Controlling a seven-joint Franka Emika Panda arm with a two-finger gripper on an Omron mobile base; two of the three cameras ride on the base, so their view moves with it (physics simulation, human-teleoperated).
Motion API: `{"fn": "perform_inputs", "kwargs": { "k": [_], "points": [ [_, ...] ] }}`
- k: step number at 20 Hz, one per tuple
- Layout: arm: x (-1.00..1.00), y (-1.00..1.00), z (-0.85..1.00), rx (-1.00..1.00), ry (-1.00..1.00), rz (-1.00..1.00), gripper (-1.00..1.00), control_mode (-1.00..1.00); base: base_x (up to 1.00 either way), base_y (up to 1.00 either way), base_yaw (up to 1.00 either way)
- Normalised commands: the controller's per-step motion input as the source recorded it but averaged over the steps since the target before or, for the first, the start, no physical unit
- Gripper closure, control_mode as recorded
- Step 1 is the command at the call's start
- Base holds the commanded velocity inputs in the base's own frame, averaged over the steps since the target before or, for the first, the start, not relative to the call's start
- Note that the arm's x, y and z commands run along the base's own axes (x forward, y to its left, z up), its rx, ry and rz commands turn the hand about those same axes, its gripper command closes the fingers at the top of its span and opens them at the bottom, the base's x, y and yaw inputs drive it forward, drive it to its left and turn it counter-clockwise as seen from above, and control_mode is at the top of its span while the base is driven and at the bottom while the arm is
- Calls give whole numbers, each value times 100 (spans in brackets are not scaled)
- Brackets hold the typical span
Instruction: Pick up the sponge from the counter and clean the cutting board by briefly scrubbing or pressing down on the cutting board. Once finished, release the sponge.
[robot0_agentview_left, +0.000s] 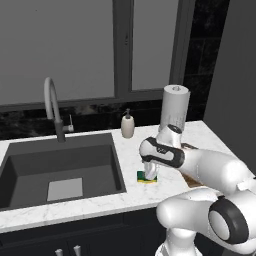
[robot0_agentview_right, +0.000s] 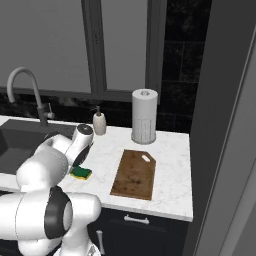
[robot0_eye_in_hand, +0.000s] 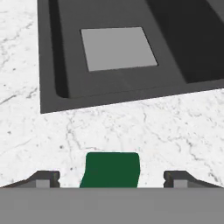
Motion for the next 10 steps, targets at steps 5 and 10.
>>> {"fn": "perform_inputs", "kwargs": {
  "k": [5,10],
  "points": [
    [10,-28,51,2,0,8,-100,-100,0,0,0],
    [2,-21,100,7,0,5,-100,-100,0,0,0]
  ]
}}
